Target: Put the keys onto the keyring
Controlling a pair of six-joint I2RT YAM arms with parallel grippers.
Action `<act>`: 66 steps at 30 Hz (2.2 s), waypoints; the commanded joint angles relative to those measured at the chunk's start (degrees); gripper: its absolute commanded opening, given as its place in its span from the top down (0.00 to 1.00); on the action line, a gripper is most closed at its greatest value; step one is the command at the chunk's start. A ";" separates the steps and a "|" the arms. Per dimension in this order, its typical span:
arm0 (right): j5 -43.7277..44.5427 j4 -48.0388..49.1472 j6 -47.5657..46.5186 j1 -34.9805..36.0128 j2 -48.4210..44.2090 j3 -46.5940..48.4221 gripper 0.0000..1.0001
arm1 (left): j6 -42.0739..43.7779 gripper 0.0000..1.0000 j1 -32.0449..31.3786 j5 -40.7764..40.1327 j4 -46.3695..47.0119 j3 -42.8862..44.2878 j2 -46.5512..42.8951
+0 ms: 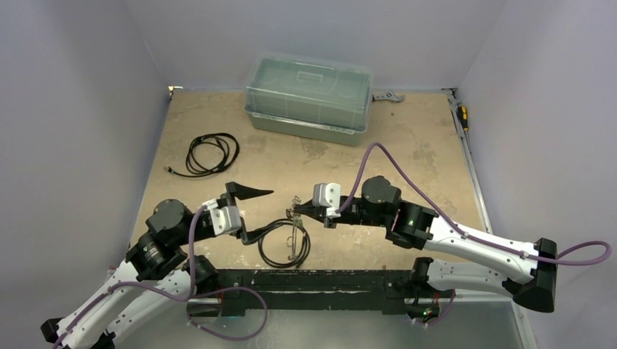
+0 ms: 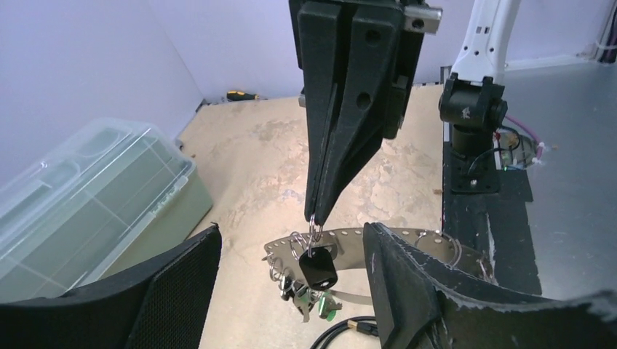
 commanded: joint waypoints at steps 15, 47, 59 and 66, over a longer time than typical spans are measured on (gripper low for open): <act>-1.24 4.08 0.29 -0.02 -4.26 -0.47 1.00 | 9.02 0.66 -0.10 7.04 0.76 0.66 7.00; -2.43 3.82 0.47 -0.02 -4.28 -0.43 1.00 | 7.92 1.00 -0.11 7.82 3.71 0.88 9.27; -0.44 5.08 0.64 -0.02 -6.02 -1.38 1.00 | 7.39 1.00 -0.16 7.86 3.38 0.29 8.32; 0.13 5.39 0.82 -0.01 -6.24 -1.56 1.00 | 6.95 1.00 -0.12 8.04 3.48 0.02 8.36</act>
